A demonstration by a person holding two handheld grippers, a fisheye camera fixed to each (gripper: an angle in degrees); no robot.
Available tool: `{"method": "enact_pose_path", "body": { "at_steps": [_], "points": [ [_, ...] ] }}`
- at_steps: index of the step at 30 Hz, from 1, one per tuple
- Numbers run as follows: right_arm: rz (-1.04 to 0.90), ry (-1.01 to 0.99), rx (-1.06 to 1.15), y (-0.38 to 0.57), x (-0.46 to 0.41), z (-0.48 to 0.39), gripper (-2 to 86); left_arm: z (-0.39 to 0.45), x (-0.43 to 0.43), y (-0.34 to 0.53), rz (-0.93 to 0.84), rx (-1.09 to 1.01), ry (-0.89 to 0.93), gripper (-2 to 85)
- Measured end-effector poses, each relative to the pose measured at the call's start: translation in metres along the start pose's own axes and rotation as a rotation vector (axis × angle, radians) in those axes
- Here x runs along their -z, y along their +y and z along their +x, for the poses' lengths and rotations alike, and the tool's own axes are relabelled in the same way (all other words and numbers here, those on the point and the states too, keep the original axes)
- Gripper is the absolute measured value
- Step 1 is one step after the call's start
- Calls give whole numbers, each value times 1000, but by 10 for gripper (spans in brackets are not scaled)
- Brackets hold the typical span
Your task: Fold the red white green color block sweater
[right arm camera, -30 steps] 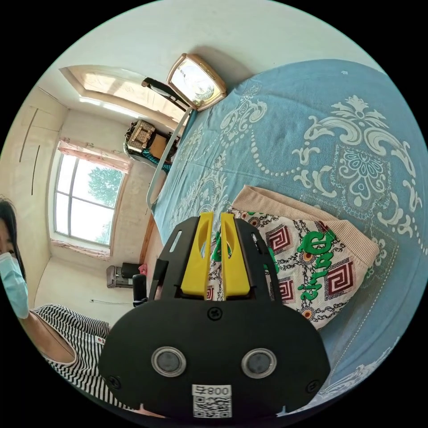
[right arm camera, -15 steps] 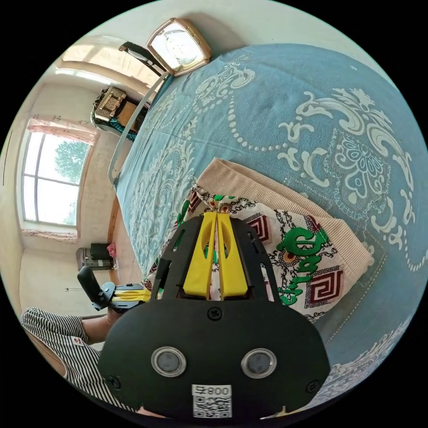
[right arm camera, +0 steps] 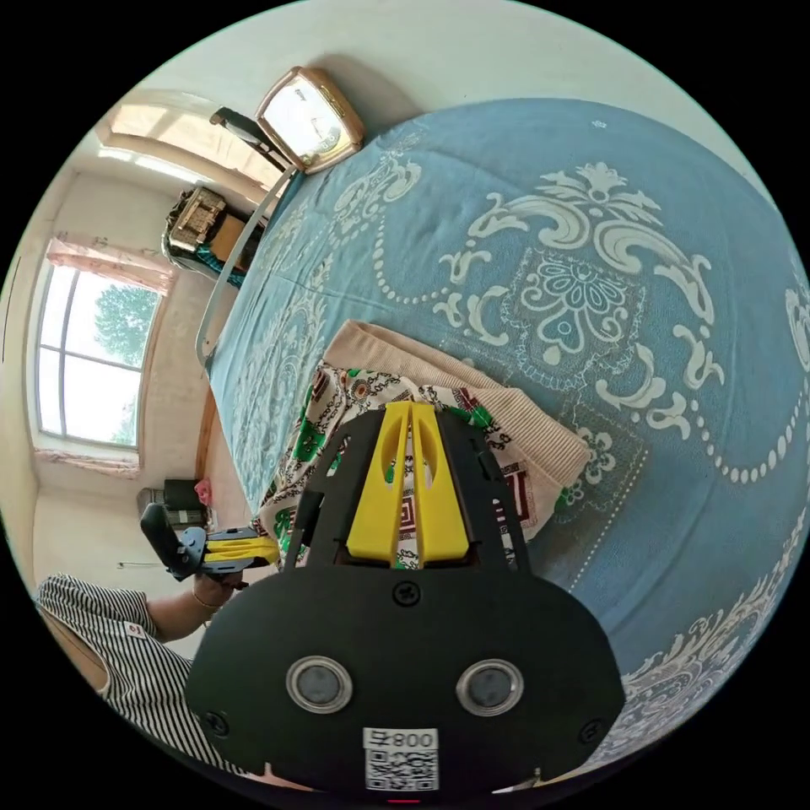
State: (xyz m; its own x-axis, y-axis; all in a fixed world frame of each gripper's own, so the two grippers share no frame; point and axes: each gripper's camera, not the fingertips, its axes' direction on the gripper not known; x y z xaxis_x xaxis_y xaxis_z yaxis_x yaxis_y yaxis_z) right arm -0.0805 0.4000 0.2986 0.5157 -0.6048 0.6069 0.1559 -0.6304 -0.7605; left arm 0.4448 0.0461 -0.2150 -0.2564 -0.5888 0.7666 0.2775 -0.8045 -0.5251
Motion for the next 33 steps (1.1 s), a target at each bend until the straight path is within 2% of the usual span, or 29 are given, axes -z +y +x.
{"method": "enact_pose_path", "body": {
  "at_steps": [5, 7, 8, 12, 16, 20, 24, 27, 29, 33],
  "points": [
    [84, 73, 90, 34, 44, -28, 1, 47, 29, -19, 2, -78, -80, 3],
    [37, 113, 72, 40, 41, -22, 1, 57, 24, -29, -62, -80, -96, 2],
    [-17, 119, 54, 43, 35, -15, 1, 63, 30, -34, -35, -76, -87, 2],
    [58, 63, 40, 70, 73, -18, 1, 85, 57, -44, -9, -30, -78, 3],
    [103, -17, 31, 145, 122, -25, 2, 121, 91, -45, 23, -56, -66, 6],
    [35, -165, -102, 250, 133, -3, 7, 169, 110, -48, 3, -121, 25, 14],
    [-16, -205, -219, 324, 130, 12, 13, 228, 113, -60, -51, -239, -1, 15],
    [-40, -124, -258, 360, 133, 12, 8, 279, 104, -75, -119, -355, -209, 11],
    [-58, 0, -197, 370, 136, -5, 3, 307, 82, -87, -229, -396, -397, 9],
    [-111, 208, -89, 367, 134, -41, 0, 336, 82, -95, -246, -413, -425, 7]
  ]
}}
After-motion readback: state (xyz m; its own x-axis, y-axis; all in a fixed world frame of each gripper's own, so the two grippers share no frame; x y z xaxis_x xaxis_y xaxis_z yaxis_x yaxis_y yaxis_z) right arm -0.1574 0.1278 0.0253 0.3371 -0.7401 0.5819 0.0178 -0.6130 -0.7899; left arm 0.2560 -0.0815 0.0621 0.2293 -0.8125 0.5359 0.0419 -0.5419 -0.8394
